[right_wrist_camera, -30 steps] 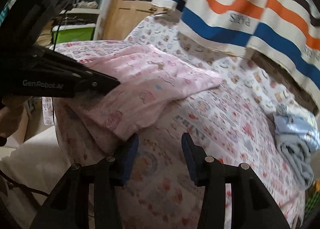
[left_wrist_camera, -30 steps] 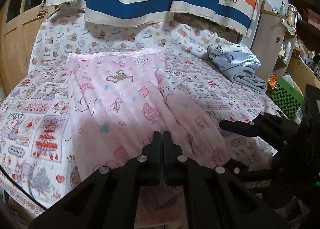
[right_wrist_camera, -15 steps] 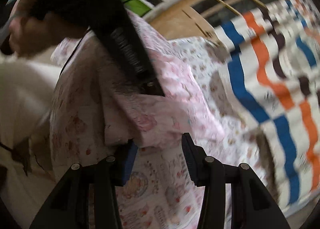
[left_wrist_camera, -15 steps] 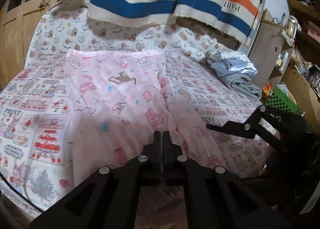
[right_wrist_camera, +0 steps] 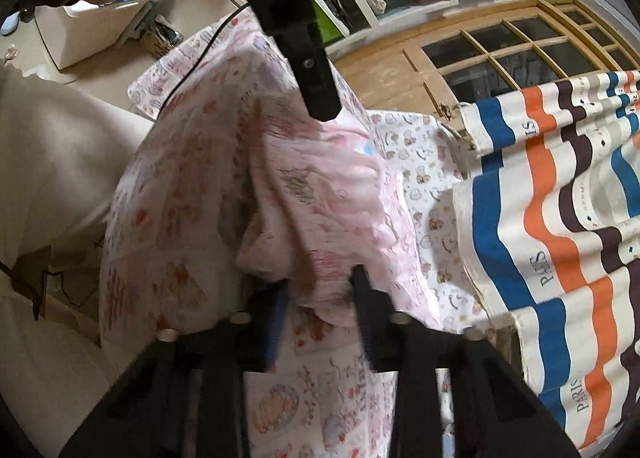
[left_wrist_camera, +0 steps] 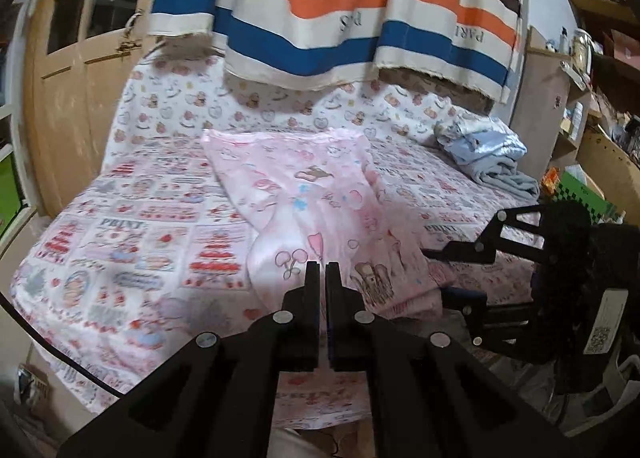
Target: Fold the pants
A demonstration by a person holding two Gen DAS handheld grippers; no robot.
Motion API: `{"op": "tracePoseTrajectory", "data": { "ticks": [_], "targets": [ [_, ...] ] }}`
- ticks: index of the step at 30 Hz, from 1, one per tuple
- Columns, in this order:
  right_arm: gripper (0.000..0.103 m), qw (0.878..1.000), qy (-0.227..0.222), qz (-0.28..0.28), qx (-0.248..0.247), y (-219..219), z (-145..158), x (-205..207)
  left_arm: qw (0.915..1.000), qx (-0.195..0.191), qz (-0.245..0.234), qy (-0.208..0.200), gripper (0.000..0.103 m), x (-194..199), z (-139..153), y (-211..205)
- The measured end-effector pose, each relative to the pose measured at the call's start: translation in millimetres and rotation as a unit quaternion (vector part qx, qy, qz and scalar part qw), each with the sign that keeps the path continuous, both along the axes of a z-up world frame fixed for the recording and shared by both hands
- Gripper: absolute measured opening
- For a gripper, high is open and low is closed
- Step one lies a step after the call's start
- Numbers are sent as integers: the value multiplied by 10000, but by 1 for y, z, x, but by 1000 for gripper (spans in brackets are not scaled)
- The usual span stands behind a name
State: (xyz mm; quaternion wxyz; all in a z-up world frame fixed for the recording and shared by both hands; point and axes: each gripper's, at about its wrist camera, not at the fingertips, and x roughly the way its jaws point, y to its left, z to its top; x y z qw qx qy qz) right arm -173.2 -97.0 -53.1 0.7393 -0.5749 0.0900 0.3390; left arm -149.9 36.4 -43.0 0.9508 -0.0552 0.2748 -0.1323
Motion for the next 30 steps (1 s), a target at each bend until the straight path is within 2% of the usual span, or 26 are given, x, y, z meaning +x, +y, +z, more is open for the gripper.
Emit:
{"op": "tracePoseTrajectory", "data": {
  "ticks": [2, 4, 9, 11, 12, 14, 16, 19, 21, 23, 25, 27, 30],
  "targets": [
    [20, 9992, 176, -110, 336, 0, 8, 5, 9999, 2, 57, -123, 2, -5, 1, 7],
    [18, 9947, 600, -317, 774, -7, 23, 18, 9996, 62, 122, -261, 2, -10, 1, 10],
    [17, 9675, 1628, -850, 1741, -27, 53, 58, 9988, 162, 46, -454, 3, -10, 2, 14],
    [17, 9548, 1907, -1081, 2005, -34, 59, 76, 9986, 214, 12, -477, 6, -7, 1, 12],
    [17, 9486, 2026, -1169, 2130, -37, 60, 84, 9984, 292, -25, -489, 12, -6, 0, 10],
    [17, 9359, 2279, -1313, 2343, -41, 64, 99, 9971, 511, -38, -558, 20, -3, -2, 4],
    [17, 9187, 2560, -1478, 2621, -48, 70, 117, 9951, 738, -123, -649, 40, -2, -4, -2],
    [17, 8930, 2939, -1638, 2988, -55, 75, 138, 9912, 1116, -19, -712, 56, 6, -7, -13],
    [17, 8785, 3119, -1713, 3186, -61, 79, 151, 9870, 1437, 145, -709, 58, 12, -11, -20],
    [17, 8643, 3315, -1772, 3341, -65, 80, 164, 9825, 1706, 22, -744, 59, 15, -13, -29],
    [17, 8491, 3524, -1835, 3481, -69, 79, 177, 9778, 1964, -51, -727, 64, 21, -15, -38],
    [17, 8412, 3663, -1857, 3518, -70, 76, 186, 9723, 2216, -114, -736, 64, 29, -17, -47],
    [17, 8369, 3750, -1855, 3529, -69, 72, 192, 9637, 2541, -98, -809, 64, 41, -18, -60]
  ]
}}
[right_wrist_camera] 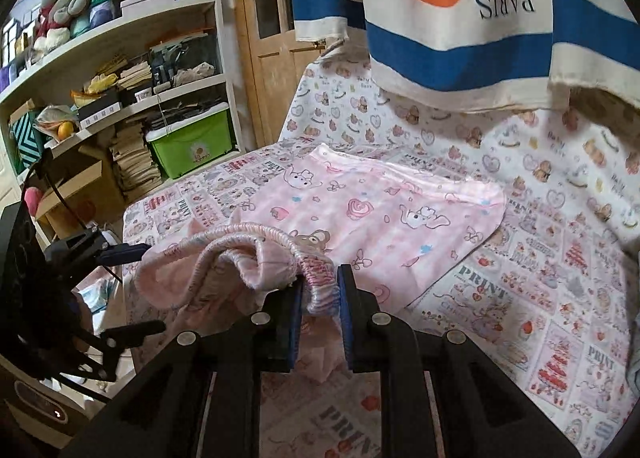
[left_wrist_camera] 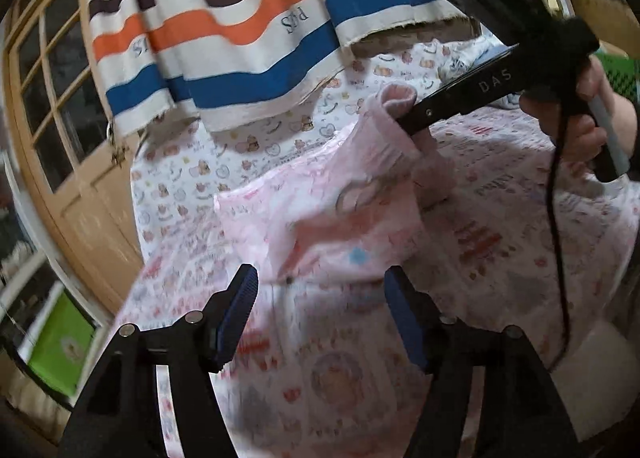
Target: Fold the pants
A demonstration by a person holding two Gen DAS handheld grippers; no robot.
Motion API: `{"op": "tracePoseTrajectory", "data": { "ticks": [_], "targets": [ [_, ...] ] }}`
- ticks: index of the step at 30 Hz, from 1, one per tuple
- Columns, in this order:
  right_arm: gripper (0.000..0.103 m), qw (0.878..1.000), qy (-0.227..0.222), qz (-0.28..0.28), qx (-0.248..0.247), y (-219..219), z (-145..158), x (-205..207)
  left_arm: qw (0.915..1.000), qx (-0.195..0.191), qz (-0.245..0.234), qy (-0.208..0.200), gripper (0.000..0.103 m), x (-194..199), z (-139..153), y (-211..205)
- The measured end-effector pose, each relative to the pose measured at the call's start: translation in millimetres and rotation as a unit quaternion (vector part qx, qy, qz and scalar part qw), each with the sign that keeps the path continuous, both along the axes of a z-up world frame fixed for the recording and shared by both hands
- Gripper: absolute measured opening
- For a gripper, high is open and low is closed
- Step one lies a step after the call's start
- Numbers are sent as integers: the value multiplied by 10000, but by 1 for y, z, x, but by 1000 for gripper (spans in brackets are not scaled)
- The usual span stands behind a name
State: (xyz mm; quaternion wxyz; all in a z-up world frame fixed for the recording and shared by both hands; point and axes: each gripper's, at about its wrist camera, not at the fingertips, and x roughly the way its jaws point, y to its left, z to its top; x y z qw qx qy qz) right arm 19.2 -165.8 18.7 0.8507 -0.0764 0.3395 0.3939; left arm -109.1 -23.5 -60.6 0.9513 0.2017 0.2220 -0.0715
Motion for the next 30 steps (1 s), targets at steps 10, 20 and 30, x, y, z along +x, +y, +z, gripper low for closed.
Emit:
{"op": "tracePoseTrajectory", "data": {
  "ticks": [10, 20, 30],
  "targets": [
    [17, 9988, 197, 11, 445, -5, 8, 15, 9989, 457, -42, -58, 65, 12, -11, -24],
    [17, 9986, 223, -85, 479, -13, 3, 18, 9973, -13, 311, -671, 67, 20, 3, -6],
    [17, 9994, 144, 208, 237, -5, -5, 8, 9959, -889, 157, -74, 68, 52, 14, 14]
  ]
}}
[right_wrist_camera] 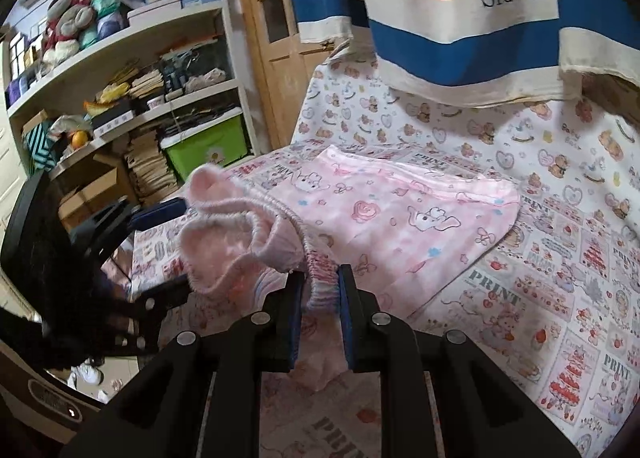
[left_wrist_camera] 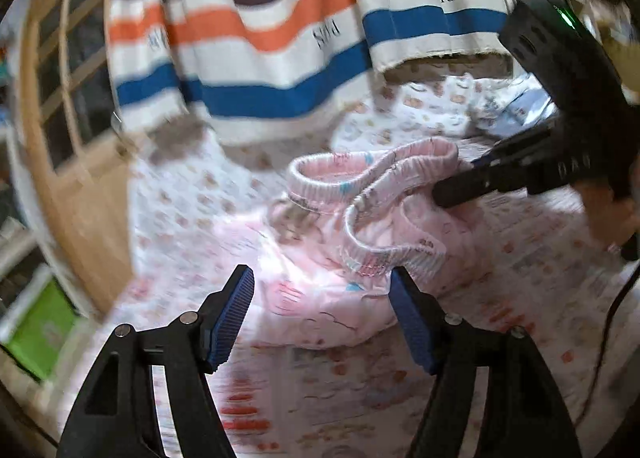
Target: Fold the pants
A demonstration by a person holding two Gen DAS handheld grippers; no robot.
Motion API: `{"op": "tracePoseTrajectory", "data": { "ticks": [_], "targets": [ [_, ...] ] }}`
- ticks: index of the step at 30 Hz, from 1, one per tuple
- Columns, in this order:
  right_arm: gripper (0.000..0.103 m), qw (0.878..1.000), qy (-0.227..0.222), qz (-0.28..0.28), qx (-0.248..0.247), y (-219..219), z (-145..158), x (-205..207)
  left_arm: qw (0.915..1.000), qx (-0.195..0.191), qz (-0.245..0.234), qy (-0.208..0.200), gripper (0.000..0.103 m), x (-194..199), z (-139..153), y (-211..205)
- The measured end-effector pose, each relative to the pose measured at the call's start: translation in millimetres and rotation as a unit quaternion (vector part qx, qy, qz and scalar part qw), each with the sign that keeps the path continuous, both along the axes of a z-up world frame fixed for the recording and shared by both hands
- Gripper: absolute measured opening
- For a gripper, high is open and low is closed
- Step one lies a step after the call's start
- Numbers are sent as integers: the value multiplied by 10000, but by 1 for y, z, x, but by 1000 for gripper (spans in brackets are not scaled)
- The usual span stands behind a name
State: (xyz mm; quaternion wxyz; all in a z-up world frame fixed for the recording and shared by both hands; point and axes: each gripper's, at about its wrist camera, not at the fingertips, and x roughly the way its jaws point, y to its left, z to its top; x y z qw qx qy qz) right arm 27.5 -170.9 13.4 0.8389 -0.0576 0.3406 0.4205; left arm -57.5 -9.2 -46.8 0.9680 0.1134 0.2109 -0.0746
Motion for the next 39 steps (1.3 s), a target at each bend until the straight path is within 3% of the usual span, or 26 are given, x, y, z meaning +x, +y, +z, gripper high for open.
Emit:
{"op": "tracePoseTrajectory", "data": {
  "ticks": [5, 8, 9, 10, 16, 21, 28, 30, 33, 34, 39],
  "targets": [
    [17, 9999, 153, -37, 22, -3, -5, 4, 9978, -495, 20, 433, 65, 22, -1, 16],
    [17, 9998, 214, -28, 19, -2, -7, 5, 9932, -847, -8, 794, 32, 32, -3, 25],
    [17, 9997, 225, -27, 14, -1, -8, 7, 9929, -856, 62, 822, 12, 32, -5, 26],
    [17, 9997, 240, -38, 18, 0, -8, 7, 9927, -872, 105, 825, 1, 33, -5, 28],
    [17, 9995, 244, -158, 125, -1, -4, 13, 9935, -955, -42, 610, 1, 32, 10, 32],
    [17, 9975, 560, -359, 222, 2, 7, 40, 9934, -975, 80, 592, 1, 58, 34, 40],
    [18, 9908, 927, -939, -293, 15, -7, 80, 9843, -939, 393, 1445, 2, 106, 13, 53],
    [26, 9885, 835, -1079, -651, 18, -13, 80, 9845, -1100, 460, 1287, 6, 97, 13, 59],
    [41, 9880, 553, -1335, -553, 4, -6, 73, 9866, -1270, 382, 948, 37, 74, 23, 68],
    [49, 9882, 520, -1378, -424, -3, -1, 69, 9878, -1264, 385, 829, 37, 65, 27, 71],
    [51, 9925, 264, -1181, 177, -37, 21, 35, 9923, -982, -41, 754, 37, 29, 32, 73]
  ]
}}
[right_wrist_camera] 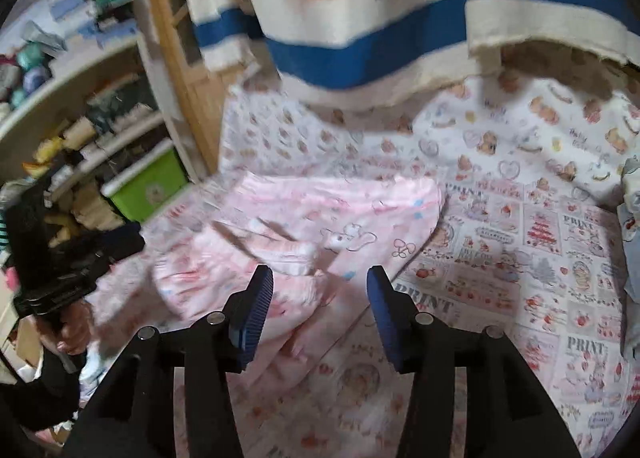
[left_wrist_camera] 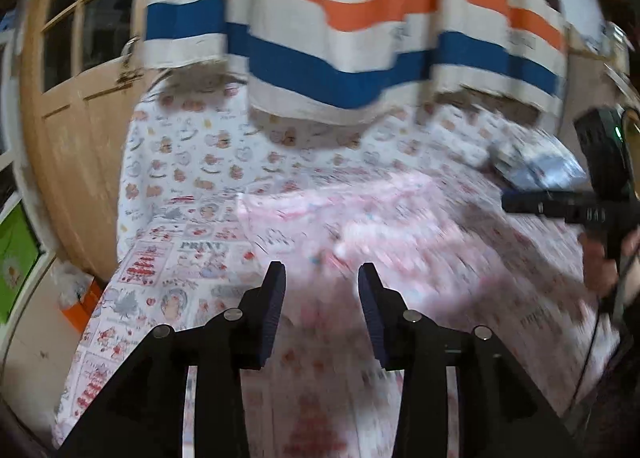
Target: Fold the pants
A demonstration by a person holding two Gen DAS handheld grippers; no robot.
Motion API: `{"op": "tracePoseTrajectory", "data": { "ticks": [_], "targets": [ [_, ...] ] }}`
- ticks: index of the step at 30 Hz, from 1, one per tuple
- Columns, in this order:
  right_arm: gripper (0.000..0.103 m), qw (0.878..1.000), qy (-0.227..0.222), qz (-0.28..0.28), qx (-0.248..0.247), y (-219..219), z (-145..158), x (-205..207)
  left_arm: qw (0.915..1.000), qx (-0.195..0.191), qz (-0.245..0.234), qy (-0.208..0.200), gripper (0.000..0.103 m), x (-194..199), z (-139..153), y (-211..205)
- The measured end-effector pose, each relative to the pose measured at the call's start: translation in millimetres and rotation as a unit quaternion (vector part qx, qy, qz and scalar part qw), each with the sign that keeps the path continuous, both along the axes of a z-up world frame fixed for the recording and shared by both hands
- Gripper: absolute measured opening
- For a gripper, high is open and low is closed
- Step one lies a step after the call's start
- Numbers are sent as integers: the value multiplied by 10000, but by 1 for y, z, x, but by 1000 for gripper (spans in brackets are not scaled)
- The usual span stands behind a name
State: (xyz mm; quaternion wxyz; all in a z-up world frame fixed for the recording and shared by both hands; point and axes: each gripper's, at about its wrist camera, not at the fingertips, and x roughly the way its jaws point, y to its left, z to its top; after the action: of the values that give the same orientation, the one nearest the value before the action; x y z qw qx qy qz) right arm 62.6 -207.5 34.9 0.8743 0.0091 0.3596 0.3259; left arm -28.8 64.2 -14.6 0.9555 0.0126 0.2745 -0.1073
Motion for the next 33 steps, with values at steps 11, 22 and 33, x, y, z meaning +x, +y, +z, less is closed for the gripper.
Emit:
{"op": "tracePoseTrajectory", "data": {
  "ticks": [11, 22, 33],
  "targets": [
    [35, 9877, 65, 885, -1290, 50, -43, -46, 9885, 1376, -1, 630, 20, 28, -51, -43],
    [4, 9959, 151, 424, -788, 17, -15, -46, 9955, 950, 34, 48, 1, -19, -12, -7],
    [4, 9924, 929, 423, -692, -20, -48, -75, 9930, 1010, -201, 577, 1, -77, -58, -13]
  ]
}}
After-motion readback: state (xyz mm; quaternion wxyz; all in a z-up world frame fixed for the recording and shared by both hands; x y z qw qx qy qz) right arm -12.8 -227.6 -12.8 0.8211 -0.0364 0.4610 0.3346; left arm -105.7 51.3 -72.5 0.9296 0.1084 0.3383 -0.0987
